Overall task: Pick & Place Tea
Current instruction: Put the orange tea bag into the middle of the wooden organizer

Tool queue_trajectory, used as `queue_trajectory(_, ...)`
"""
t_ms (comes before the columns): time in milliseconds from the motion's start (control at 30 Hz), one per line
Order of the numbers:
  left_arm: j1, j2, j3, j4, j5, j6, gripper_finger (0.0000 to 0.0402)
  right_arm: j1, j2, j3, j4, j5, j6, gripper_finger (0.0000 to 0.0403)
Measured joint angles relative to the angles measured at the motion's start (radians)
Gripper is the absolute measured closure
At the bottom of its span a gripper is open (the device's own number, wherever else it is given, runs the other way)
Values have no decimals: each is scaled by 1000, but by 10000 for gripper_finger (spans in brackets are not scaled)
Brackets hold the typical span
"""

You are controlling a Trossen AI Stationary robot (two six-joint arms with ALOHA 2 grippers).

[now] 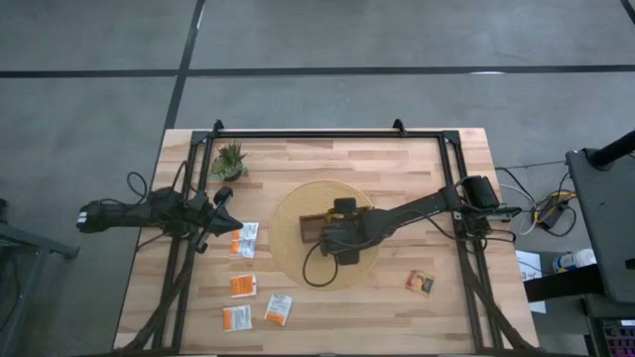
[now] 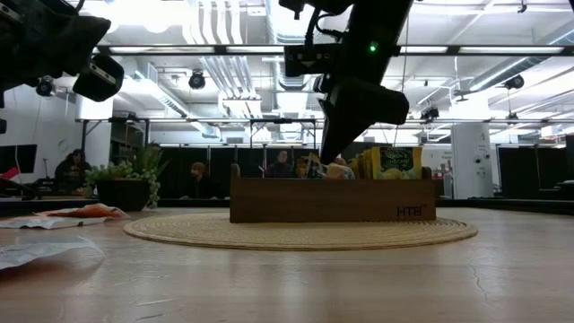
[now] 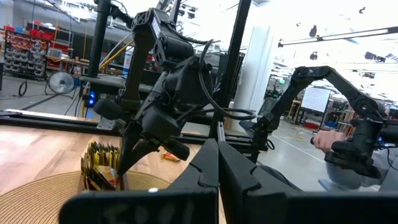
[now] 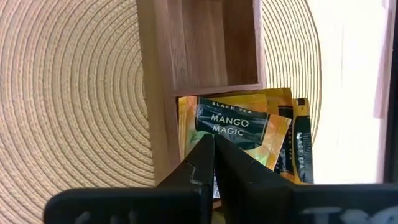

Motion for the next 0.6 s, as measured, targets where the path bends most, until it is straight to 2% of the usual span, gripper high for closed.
queue_trajectory(167, 0, 0, 0, 0, 0, 0, 402, 0, 0, 32, -10, -2, -142, 394)
queue_trajectory(267, 0, 0, 0, 0, 0, 0, 402, -3, 0, 76, -30, -54, -200, 386)
queue_trajectory(400, 0, 0, 0, 0, 0, 0, 402, -5, -1, 133, -51, -76, -238, 348)
queue_trajectory(600, 0, 0, 0, 0, 0, 0, 402, -39, 26, 167, -122, -108, -267, 267)
